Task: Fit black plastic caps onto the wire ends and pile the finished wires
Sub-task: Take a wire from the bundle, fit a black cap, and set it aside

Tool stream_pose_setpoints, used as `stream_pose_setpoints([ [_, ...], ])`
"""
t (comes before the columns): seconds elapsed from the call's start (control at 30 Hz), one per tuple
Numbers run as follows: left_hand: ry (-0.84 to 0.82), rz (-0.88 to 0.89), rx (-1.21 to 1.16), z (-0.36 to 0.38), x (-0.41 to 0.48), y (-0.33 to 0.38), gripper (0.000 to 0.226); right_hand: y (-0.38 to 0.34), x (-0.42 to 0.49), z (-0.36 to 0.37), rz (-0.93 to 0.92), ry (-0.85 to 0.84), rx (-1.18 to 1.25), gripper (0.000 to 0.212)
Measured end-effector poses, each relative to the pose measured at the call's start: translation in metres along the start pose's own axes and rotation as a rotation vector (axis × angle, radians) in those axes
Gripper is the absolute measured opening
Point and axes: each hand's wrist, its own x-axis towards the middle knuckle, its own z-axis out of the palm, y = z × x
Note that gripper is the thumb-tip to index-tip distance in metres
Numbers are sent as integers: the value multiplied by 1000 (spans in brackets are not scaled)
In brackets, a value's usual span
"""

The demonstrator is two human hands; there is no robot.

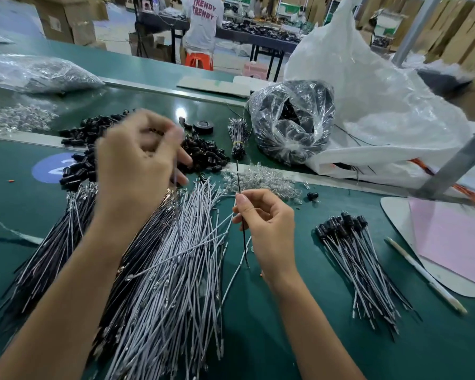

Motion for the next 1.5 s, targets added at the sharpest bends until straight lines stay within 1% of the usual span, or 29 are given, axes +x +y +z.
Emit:
stream_pose_setpoints([
  [0.03,49,53,21,-5,3,0,4,0,0,0,0,-4,-14,10],
  [0.07,47,67,80,-8,6,0,5,0,0,1,-1,-9,-26,10],
  [0.13,-39,-8,221,-9,9,-5,7,0,-2,1,-7,-21,-41,13],
  [0.17,-35,-33,248,-9,7,-6,7,0,-3,2,-12,-25,-43,14],
  [0.2,12,-22,240,-8,6,-6,7,-1,-2,2,-24,-24,-42,14],
  [0.23,53,-6,194,-6,6,-2,7,-2,-2,2,-40,-16,-41,14],
  [0.27,47,-23,106,-6,5,1,7,-3,-1,1,-54,-5,-38,13],
  [0.3,-11,-85,-1,-4,4,5,6,-3,-2,1,-68,4,-28,12],
  [0.37,-189,-284,-238,7,-1,12,6,-5,-2,0,-94,11,26,11],
  [0.4,-264,-364,-317,15,-5,13,8,-6,-2,-1,-102,14,57,10],
  [0.43,-310,-401,-344,25,-12,12,9,-6,-2,-1,-111,20,81,9],
  [0.47,-321,-410,-351,33,-18,11,9,-6,-2,-2,-122,29,92,10],
  [0.63,-218,-415,-473,56,-32,3,9,-3,1,-3,-121,48,14,11],
  [0.73,-214,-396,-521,62,-36,1,10,0,0,0,-107,50,-36,12],
  [0.9,-215,-416,-610,66,-41,1,8,2,-1,2,-56,13,43,7],
  [1.0,-219,-403,-614,66,-40,1,8,3,-1,2,-83,10,15,11],
  [1.13,-180,-398,-549,58,-30,-4,11,4,3,-2,-128,86,-37,14],
  [1.2,-142,-454,-452,49,-16,-14,22,4,5,-4,-146,128,-63,15],
  [1.27,-101,-455,-195,43,4,-31,35,4,6,-6,-156,150,-77,15],
  [1.3,-86,-404,-24,42,15,-42,36,4,6,-6,-161,155,-84,15],
  [1.37,-97,-293,264,46,34,-61,29,4,5,-5,-169,168,-99,14],
  [1.43,-182,-247,424,57,45,-77,24,5,4,-5,-184,181,-113,15],
  [1.5,-281,-218,520,69,48,-91,23,5,3,-5,-209,192,-135,15],
])
